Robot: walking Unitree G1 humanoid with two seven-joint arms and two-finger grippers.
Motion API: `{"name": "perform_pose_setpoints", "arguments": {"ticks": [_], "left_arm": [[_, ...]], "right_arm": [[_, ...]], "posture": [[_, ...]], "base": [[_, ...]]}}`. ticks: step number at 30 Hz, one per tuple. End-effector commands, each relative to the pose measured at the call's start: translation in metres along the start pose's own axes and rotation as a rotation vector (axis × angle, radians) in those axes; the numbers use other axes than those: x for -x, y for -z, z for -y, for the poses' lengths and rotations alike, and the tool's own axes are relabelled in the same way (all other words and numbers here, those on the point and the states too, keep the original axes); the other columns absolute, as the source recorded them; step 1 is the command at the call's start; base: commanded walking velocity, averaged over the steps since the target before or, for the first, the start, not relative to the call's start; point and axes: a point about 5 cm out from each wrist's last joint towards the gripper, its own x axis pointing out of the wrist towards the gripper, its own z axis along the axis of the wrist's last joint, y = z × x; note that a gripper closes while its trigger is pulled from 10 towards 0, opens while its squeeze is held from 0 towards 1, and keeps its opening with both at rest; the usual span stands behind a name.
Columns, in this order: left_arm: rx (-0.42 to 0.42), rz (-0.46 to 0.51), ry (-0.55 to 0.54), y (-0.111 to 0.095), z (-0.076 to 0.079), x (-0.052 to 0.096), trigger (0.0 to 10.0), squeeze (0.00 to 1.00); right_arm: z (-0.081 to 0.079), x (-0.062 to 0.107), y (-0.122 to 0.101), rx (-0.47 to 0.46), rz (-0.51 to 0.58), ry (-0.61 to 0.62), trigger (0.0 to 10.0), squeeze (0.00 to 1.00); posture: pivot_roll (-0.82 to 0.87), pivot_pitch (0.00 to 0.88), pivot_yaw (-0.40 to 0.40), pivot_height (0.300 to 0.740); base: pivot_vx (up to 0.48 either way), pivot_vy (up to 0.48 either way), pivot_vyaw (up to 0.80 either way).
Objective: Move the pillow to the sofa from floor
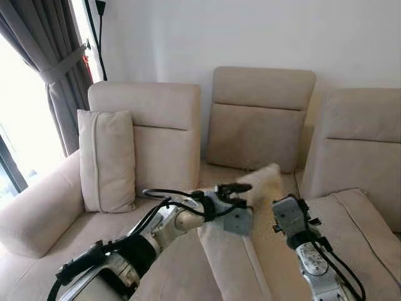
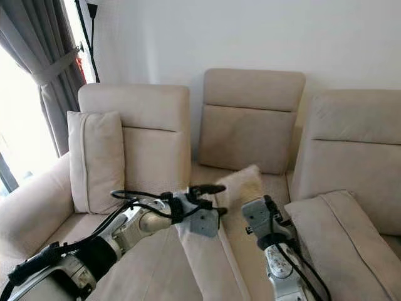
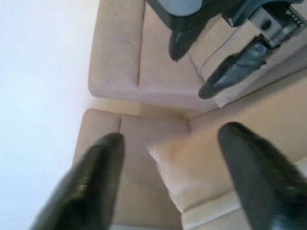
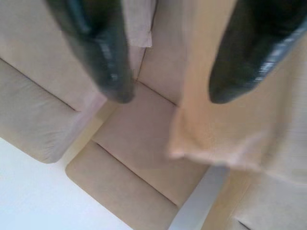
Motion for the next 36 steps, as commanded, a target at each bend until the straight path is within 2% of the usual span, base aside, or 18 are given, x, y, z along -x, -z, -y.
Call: {"name": "perform_pose_setpoints", "arguments": {"ticks": [1,2,9,11,14,17,24,26,30,31,32,33,34,35,36], "left_arm": [[-0.007,-0.007,-0.005,0.002,0.000,0.002,10.0,0.56],[-0.010,-0.004,-0.014,0.002,-0.001,0.002,10.0,0.00],[0.018,0.007,-0.016,0.001,0.002,0.002,10.0,0.00],[0.054,0.044,0.101,-0.001,0.018,0.005,10.0,0.00],[0.083,0.077,0.284,-0.004,0.047,0.015,10.0,0.00],[0.098,0.073,0.315,-0.004,0.054,0.017,10.0,0.00],[0.115,0.003,0.274,0.006,0.051,0.019,10.0,0.00],[0.149,-0.056,0.239,0.014,0.049,0.020,10.0,0.00],[0.187,-0.104,0.207,0.020,0.048,0.022,10.0,0.00],[0.237,-0.142,0.159,0.024,0.047,0.023,10.0,0.00],[0.237,-0.142,0.159,0.024,0.047,0.023,10.0,0.00],[0.371,-0.190,0.061,0.030,0.047,0.027,10.0,0.00],[0.371,-0.190,0.061,0.030,0.047,0.027,10.0,0.00],[0.445,-0.205,0.016,0.031,0.049,0.028,10.0,0.00],[0.445,-0.205,0.016,0.031,0.049,0.028,10.0,0.00]], "right_arm": [[-0.001,-0.001,-0.004,-0.007,0.013,-0.007,10.0,0.67],[-0.002,-0.001,-0.004,-0.006,0.012,-0.009,10.0,0.00],[-0.001,-0.001,-0.005,-0.008,0.012,-0.012,10.0,0.00],[-0.001,0.000,-0.003,-0.032,0.002,-0.002,10.0,0.00],[-0.004,0.002,0.005,-0.157,-0.071,0.016,10.0,0.00],[-0.008,0.006,0.010,-0.213,-0.112,0.010,10.0,0.00],[-0.025,0.014,0.020,-0.282,-0.200,-0.054,10.0,0.00],[-0.032,0.017,0.026,-0.326,-0.255,-0.089,10.0,0.00],[-0.035,0.020,0.031,-0.363,-0.293,-0.102,10.0,0.00],[-0.036,0.023,0.034,-0.399,-0.313,-0.098,10.0,0.00],[-0.036,0.023,0.034,-0.399,-0.313,-0.098,10.0,0.00],[-0.034,0.030,0.031,-0.460,-0.280,-0.070,10.0,0.00],[-0.034,0.030,0.031,-0.460,-0.280,-0.070,10.0,0.00],[-0.033,0.033,0.027,-0.464,-0.240,-0.052,10.0,0.00],[-0.033,0.033,0.027,-0.464,-0.240,-0.052,10.0,0.00]], "posture": [[0.05,0.000,0.062,0.740],[0.05,0.000,0.061,0.740],[0.04,0.000,0.056,0.740],[0.04,0.000,0.056,0.740],[0.05,0.000,0.054,0.740],[0.05,0.000,0.051,0.740],[0.05,0.000,0.048,0.740],[0.04,0.000,0.051,0.740],[0.04,0.000,0.051,0.740],[0.04,0.000,0.052,0.740],[0.04,0.000,0.052,0.740],[0.05,0.000,0.055,0.740],[0.05,0.000,0.055,0.740],[0.05,0.000,0.055,0.740],[0.05,0.000,0.055,0.740]], "base": [[0.000,0.000,0.00],[0.000,0.000,0.00],[0.000,0.000,0.00],[0.000,0.000,0.00],[0.000,0.000,0.00],[0.000,0.000,0.00],[0.000,0.000,0.00],[0.000,0.000,0.00],[0.000,0.000,0.00],[0.000,0.000,0.00],[0.000,0.000,0.00],[0.000,0.000,0.00],[0.000,0.000,0.00],[0.000,0.000,0.00],[0.000,0.000,0.00]]}}
